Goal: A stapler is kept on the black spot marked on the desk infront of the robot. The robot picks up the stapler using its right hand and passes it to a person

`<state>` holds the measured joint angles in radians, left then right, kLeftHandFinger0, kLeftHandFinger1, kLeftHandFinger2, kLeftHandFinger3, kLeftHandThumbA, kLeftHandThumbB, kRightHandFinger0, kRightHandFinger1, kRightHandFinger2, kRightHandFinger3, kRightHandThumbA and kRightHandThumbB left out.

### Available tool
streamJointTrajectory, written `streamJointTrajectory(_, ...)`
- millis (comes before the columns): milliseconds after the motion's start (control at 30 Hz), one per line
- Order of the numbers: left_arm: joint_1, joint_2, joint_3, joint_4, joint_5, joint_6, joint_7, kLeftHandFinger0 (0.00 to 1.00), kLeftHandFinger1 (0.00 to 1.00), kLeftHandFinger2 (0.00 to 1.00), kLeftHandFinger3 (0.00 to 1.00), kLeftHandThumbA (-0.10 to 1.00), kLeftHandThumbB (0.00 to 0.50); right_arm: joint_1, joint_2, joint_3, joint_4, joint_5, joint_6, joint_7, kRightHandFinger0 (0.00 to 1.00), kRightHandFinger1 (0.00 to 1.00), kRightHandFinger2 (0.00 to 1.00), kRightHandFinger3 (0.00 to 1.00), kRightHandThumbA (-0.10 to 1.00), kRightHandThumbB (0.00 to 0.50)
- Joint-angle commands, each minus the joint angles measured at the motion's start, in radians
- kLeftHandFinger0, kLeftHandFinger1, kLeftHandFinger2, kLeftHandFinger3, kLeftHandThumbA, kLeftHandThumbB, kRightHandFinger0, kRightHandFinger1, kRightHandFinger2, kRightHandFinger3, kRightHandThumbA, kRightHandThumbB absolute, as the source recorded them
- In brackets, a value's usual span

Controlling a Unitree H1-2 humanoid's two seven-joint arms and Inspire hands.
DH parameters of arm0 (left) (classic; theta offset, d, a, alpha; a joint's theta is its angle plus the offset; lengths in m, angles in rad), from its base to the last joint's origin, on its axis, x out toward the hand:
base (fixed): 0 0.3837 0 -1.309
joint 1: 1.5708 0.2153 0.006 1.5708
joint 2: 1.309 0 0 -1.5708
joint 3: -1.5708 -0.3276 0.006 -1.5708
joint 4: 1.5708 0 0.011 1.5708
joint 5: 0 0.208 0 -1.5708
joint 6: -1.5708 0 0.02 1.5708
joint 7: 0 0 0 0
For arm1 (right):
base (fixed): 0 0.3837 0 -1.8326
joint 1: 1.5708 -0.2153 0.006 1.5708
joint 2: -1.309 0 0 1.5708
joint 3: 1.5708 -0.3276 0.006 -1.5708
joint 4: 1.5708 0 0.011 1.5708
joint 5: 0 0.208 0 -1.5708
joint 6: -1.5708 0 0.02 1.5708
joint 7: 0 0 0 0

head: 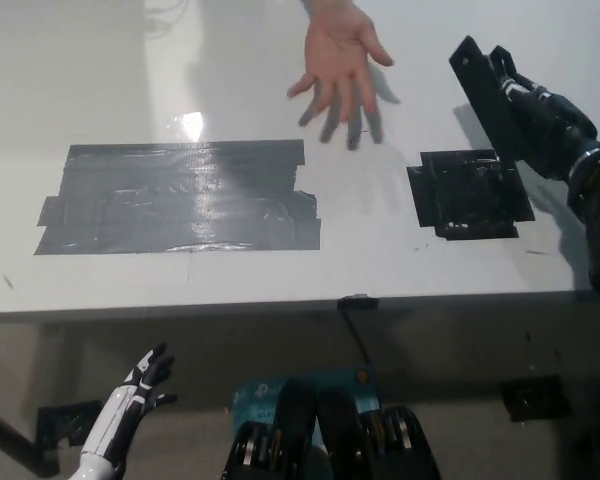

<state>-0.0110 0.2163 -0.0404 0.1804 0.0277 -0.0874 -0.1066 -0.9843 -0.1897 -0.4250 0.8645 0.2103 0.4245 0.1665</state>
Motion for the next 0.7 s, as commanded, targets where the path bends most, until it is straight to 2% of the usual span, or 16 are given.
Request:
streamJointTrajectory(0, 0.018, 0.009, 0.007, -0.023, -0.013, -0.032, -0.017, 0.86, 1.0, 1.0, 1.0, 0.97, 0.417, -0.132, 0.024, 0.04, -0.204, 0.284, 0.046, -0.002, 0.0, 0.03, 0.6, 0.92, -0.1, 0.076)
streamJointTrajectory(33, 0.014, 0.009, 0.008, -0.02, -0.01, -0.03, -0.015, 0.86, 1.0, 1.0, 1.0, 0.97, 0.422, -0.138, 0.023, 0.077, -0.23, 0.304, 0.046, 0.005, 0.0, 0.04, 0.58, 0.85, -0.1, 0.079)
streamJointTrajectory(100, 0.008, 0.005, 0.006, -0.017, -0.013, -0.028, -0.016, 0.86, 1.0, 1.0, 1.0, 0.96, 0.422, -0.153, 0.022, 0.122, -0.254, 0.359, 0.046, -0.019, 0.0, 0.11, 0.65, 0.78, -0.1, 0.092)
streamJointTrajectory(133, 0.006, 0.004, 0.005, -0.018, -0.012, -0.026, -0.016, 0.85, 1.0, 1.0, 1.0, 0.96, 0.419, -0.169, 0.032, 0.134, -0.266, 0.371, 0.046, -0.025, 0.0, 0.13, 0.69, 0.84, -0.1, 0.098)
streamJointTrajectory(167, 0.006, 0.002, 0.005, -0.019, -0.013, -0.025, -0.016, 0.85, 1.0, 1.0, 1.0, 0.96, 0.419, -0.179, 0.04, 0.14, -0.271, 0.377, 0.046, -0.039, 0.0, 0.18, 0.77, 1.0, -0.1, 0.155)
streamJointTrajectory(233, 0.004, 0.001, 0.008, -0.02, -0.02, -0.023, -0.017, 0.86, 1.0, 1.0, 1.0, 0.95, 0.424, -0.205, 0.052, 0.152, -0.266, 0.358, 0.046, -0.06, 0.0, 0.18, 0.75, 1.0, -0.1, 0.164)
streamJointTrajectory(267, 0.006, 0.001, 0.008, -0.023, -0.019, -0.018, -0.017, 0.86, 1.0, 1.0, 1.0, 0.95, 0.431, -0.237, 0.063, 0.154, -0.228, 0.328, 0.046, -0.052, 0.0, 0.16, 0.73, 1.0, -0.1, 0.123)
streamJointTrajectory(400, 0.005, -0.001, 0.006, -0.028, -0.017, -0.01, -0.016, 0.86, 1.0, 1.0, 1.0, 0.95, 0.445, -0.304, 0.087, 0.157, -0.145, 0.256, 0.046, -0.05, 0.0, 0.17, 0.76, 1.0, -0.1, 0.091)
streamJointTrajectory(433, 0.008, -0.003, 0.003, -0.028, -0.013, -0.012, -0.015, 0.85, 1.0, 1.0, 1.0, 0.95, 0.447, -0.316, 0.092, 0.167, -0.127, 0.212, 0.046, -0.046, 0.0, 0.16, 0.75, 1.0, -0.1, 0.125)
streamJointTrajectory(467, 0.008, -0.004, 0.003, -0.023, -0.016, -0.016, -0.017, 0.86, 1.0, 1.0, 1.0, 0.94, 0.45, -0.333, 0.099, 0.181, -0.098, 0.165, 0.033, -0.059, 0.0, 0.16, 0.75, 0.96, -0.1, 0.147)
streamJointTrajectory(533, 0.008, -0.005, 0.003, -0.016, -0.022, -0.025, -0.023, 0.86, 1.0, 1.0, 1.0, 0.93, 0.458, -0.36, 0.108, 0.212, -0.03, 0.106, -0.008, -0.083, 0.0, 0.19, 0.79, 0.94, -0.1, 0.147)
streamJointTrajectory(567, 0.008, -0.005, 0.003, -0.017, -0.022, -0.025, -0.022, 0.85, 1.0, 1.0, 1.0, 0.93, 0.461, -0.365, 0.107, 0.222, -0.013, 0.094, -0.022, -0.082, 0.0, 0.2, 0.8, 0.8, -0.1, 0.139)
streamJointTrajectory(600, 0.007, -0.004, 0.002, -0.023, -0.016, -0.022, -0.019, 0.85, 1.0, 1.0, 1.0, 0.94, 0.455, -0.388, 0.108, 0.256, 0.048, 0.056, -0.069, -0.086, 0.0, 0.22, 0.81, 0.59, -0.1, 0.124)
streamJointTrajectory(633, 0.009, -0.003, 0.002, -0.03, -0.007, -0.015, -0.015, 0.85, 1.0, 1.0, 1.0, 0.95, 0.451, -0.404, 0.113, 0.281, 0.097, 0.027, -0.107, -0.1, 0.0, 0.25, 0.83, 0.81, -0.1, 0.134)
streamJointTrajectory(667, 0.011, -0.002, 0.001, -0.034, -0.004, -0.012, -0.013, 0.85, 1.0, 1.0, 1.0, 0.95, 0.451, -0.408, 0.115, 0.289, 0.112, 0.022, -0.12, -0.106, 0.0, 0.29, 0.86, 0.85, -0.1, 0.132)
